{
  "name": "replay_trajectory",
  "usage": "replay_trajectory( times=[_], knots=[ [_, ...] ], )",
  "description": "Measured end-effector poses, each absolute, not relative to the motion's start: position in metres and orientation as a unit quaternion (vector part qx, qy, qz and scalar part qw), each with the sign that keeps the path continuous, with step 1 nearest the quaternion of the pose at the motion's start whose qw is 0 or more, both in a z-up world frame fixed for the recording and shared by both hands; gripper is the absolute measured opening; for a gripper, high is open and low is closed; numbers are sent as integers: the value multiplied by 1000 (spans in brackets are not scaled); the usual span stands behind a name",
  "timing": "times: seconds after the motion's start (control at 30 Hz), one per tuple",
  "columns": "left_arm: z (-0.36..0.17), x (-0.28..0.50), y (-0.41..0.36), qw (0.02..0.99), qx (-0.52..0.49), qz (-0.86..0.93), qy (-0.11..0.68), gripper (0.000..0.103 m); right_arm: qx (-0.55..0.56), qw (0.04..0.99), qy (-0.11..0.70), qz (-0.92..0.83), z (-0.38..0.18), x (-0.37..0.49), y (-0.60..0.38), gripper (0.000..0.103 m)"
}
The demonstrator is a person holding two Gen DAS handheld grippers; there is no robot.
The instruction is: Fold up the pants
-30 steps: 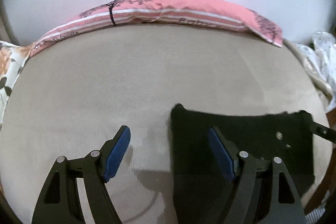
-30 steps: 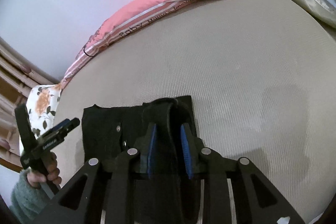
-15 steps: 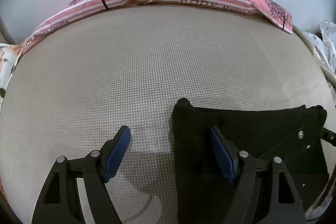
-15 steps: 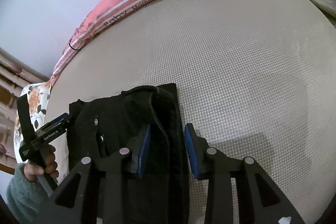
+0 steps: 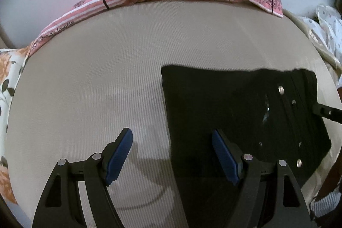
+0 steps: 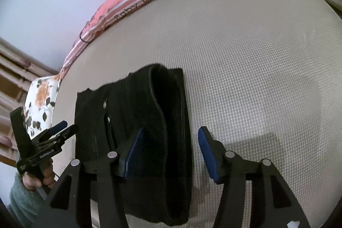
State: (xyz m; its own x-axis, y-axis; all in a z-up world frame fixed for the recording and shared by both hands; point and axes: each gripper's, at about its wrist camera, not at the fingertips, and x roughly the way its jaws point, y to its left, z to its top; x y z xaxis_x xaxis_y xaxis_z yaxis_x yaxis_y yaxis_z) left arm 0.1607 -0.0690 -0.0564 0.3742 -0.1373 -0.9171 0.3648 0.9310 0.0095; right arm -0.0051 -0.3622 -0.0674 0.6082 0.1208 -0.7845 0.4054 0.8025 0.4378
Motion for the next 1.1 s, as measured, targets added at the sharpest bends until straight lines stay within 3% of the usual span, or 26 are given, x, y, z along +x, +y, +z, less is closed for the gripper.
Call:
replay_trajectory(
  times=[0.2,0.63,0.77,1.1],
  knots=[
    [-59,145,-65,808,70,-170,560,77,307,841,441,-56,-73,-10,-362,52],
    [-84,143,-22,719,-143,-259,628,76,380,808,449,34,-96,-23,-382,53],
    [-88,145,-21,708,-158,-271,633,76,394,803,445,50,-101,-21,-387,53],
    [-91,159,-32,708,-185,-284,619,75,423,793,428,94,-112,-3,-393,40]
  ],
)
